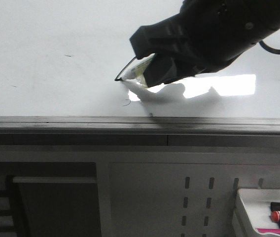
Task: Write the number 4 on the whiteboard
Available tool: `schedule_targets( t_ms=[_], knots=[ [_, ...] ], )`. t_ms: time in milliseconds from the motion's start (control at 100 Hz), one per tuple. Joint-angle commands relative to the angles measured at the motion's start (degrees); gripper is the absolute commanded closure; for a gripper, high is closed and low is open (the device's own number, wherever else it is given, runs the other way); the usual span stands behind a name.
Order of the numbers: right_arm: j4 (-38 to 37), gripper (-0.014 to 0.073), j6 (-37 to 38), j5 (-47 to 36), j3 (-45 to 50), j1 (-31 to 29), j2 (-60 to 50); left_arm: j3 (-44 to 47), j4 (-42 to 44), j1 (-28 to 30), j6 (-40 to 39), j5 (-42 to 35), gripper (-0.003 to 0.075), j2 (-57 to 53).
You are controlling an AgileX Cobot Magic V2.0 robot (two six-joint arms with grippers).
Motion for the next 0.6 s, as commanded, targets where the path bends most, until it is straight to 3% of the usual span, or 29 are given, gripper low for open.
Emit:
schedule_targets(
  t_ms=[0, 320, 430, 590],
  knots=[
    [0.06, 0.0636, -0.21, 0.62, -1.24, -2.92, -3.02, -1.63, -1.56, 0.04, -0.69, -2.98, 0.0741, 0.23],
    [-3.05, 0.0636, -0.21, 13.12, 1.05, -14.06, -12.38, -1.63, -1.56, 0.04, -0.69, -2.98, 0.0741, 0.23],
    [-3.45, 0.0636, -0.21, 13.78, 1.6, -18.11, -15.21, -1.63, -1.56, 0.04, -0.69, -2.98, 0.0741, 0.23],
    [-4.02, 0.0636, -0.21, 13.21, 1.6, -19.11, -16.42, -1.63, -1.56, 0.04, -0.69, -2.98, 0.0741, 0.23]
  ],
)
